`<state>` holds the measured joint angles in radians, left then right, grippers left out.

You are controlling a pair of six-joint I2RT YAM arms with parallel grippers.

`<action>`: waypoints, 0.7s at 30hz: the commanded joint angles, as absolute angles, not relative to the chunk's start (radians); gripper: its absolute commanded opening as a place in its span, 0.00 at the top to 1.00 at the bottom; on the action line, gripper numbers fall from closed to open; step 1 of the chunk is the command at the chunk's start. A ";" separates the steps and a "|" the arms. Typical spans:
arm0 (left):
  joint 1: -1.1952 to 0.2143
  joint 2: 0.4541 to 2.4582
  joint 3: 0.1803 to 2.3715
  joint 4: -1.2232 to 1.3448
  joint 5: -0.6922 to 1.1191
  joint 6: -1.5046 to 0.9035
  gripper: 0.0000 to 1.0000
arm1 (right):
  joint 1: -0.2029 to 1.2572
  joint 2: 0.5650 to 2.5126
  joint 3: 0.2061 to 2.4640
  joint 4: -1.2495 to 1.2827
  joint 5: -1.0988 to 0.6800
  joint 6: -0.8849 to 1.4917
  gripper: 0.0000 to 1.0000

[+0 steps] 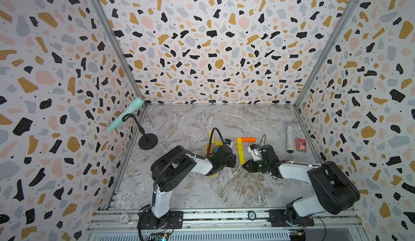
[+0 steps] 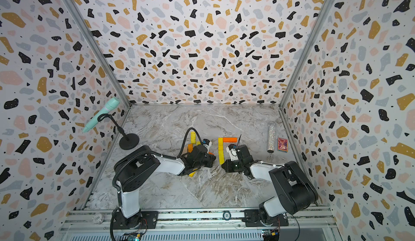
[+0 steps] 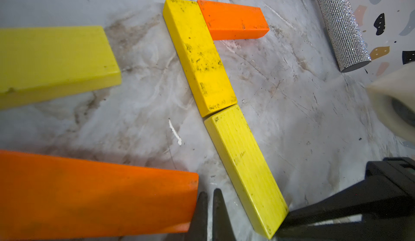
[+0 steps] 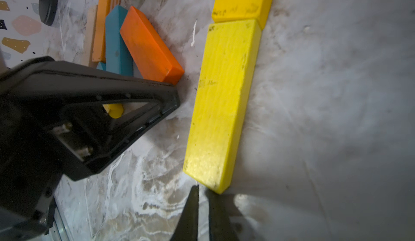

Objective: Assemble the number 6 with building blocks
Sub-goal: Assemble the building block at the center of the board.

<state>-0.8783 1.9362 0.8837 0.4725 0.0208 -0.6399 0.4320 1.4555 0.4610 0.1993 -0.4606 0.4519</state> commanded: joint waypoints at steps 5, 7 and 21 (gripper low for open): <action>-0.884 1.942 0.903 0.495 0.007 -0.634 1.00 | 0.431 1.388 0.451 0.119 -0.425 0.449 0.86; -0.884 1.942 0.905 0.490 0.000 -0.632 1.00 | 0.430 1.409 0.451 0.128 -0.432 0.446 0.86; -0.880 1.993 0.967 0.472 -0.009 -0.605 1.00 | 0.433 1.435 0.450 0.150 -0.449 0.447 0.87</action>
